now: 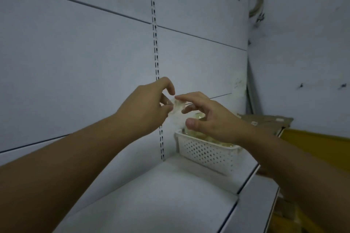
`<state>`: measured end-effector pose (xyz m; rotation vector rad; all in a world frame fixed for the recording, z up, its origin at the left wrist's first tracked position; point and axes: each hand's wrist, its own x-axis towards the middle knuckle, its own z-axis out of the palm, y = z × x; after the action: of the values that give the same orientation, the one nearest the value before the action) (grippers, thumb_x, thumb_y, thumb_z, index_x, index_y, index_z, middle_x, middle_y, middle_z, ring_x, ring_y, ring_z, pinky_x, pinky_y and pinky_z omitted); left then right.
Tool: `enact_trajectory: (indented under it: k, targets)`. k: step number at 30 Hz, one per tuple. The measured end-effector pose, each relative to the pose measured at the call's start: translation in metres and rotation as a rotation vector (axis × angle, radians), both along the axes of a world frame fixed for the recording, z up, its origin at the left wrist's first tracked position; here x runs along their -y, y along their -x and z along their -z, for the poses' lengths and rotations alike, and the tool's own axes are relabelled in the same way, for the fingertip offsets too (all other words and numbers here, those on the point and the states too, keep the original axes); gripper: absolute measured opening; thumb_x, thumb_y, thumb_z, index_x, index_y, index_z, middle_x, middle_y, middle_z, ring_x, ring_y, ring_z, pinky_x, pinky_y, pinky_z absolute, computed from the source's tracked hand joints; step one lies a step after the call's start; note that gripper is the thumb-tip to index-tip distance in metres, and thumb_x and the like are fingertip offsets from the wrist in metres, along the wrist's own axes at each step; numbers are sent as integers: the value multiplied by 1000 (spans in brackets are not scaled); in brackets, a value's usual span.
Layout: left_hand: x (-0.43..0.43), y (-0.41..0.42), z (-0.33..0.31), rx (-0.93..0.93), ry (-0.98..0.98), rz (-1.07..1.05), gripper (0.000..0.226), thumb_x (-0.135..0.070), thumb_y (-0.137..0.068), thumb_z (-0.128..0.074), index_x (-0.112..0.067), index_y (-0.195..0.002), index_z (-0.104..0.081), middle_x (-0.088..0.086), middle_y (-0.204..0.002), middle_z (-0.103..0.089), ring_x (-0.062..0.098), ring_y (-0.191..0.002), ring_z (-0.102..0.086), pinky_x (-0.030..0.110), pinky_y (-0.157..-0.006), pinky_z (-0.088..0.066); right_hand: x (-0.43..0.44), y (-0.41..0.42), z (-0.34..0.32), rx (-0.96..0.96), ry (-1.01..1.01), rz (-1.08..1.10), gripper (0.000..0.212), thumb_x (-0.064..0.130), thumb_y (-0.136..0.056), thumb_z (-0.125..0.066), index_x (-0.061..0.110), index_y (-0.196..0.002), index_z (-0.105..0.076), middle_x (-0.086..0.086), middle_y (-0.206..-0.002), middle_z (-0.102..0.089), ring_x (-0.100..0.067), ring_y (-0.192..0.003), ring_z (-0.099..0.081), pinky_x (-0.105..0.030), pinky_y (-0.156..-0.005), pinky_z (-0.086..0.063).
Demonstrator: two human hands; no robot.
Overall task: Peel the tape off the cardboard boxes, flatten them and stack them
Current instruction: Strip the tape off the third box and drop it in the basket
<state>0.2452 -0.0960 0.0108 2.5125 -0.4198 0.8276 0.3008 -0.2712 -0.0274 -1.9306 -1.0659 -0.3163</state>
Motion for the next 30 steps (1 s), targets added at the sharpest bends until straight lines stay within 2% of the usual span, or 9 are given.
enact_trajectory:
  k: [3, 8, 10, 15, 18, 23, 25, 27, 30]
  targets:
    - [23, -36, 7, -16, 151, 24, 14, -13, -88, -61, -25, -82, -55, -7, -80, -68, 5, -67, -69, 32, -64, -57, 37, -22, -9, -30, -62, -11, 41, 49, -76, -58, 40, -116, -57, 13, -123, -43, -2, -108, -55, -23, -78, -56]
    - [71, -112, 30, -55, 242, 21, 18, -13, -87, -60, -26, -75, -57, -1, -81, -70, 13, -77, -68, 33, -75, -54, 108, -93, -20, -85, -293, 201, 12, 24, -89, -59, 30, -94, -69, -1, -101, -66, -21, -100, -62, -25, -74, -57]
    - [89, -147, 39, -40, 216, -14, 11, -20, -87, -61, -25, -78, -60, -1, -84, -70, 15, -81, -67, 36, -80, -54, 124, -126, -13, 10, -158, 307, 14, 25, -91, -57, 29, -97, -69, 9, -100, -67, -13, -100, -62, -31, -86, -54]
    - [119, -217, 73, -11, 136, -193, 17, -35, -86, -59, -21, -88, -69, 1, -99, -66, 17, -99, -59, 30, -78, -47, 112, -192, 23, 206, 425, 274, 40, 34, -99, -36, 25, -137, -46, 4, -140, -50, -8, -126, -45, -22, -104, -29]
    - [120, -241, 91, -110, 138, -269, 22, -45, -84, -60, -24, -86, -69, 3, -109, -60, 19, -108, -53, 37, -89, -49, 109, -217, 36, 89, 595, 271, 47, 45, -100, -25, 22, -115, -64, -8, -109, -68, -21, -98, -61, -32, -90, -42]
    - [117, -259, 112, -274, 196, -170, 18, -41, -85, -60, -28, -73, -62, -6, -79, -65, 8, -73, -60, 22, -66, -49, 106, -234, 51, 30, 706, 227, 62, 48, -98, -23, 1, -92, -63, -14, -82, -63, -20, -73, -56, -35, -76, -45]
    - [114, -256, 117, -289, 119, -148, 17, -37, -89, -56, -24, -82, -64, -8, -78, -63, 7, -72, -58, 20, -64, -47, 105, -237, 57, 47, 743, 194, 58, 44, -100, -24, 0, -90, -61, -11, -77, -58, -17, -69, -52, -34, -71, -42]
    - [104, -248, 119, -348, 58, -71, 26, -41, -91, -51, -24, -108, -62, -6, -102, -66, 11, -90, -61, 24, -78, -52, 105, -239, 60, 63, 764, 165, 53, 39, -101, -23, 3, -92, -61, -9, -80, -59, -16, -70, -52, -32, -71, -41]
    - [95, -237, 112, -521, 157, 92, 67, -57, -82, -50, -39, -141, -24, 0, -141, -46, 18, -118, -56, 26, -91, -51, 105, -241, 60, 104, 764, 165, 50, 37, -102, -22, 7, -103, -62, -8, -88, -62, -14, -74, -53, -27, -70, -39]
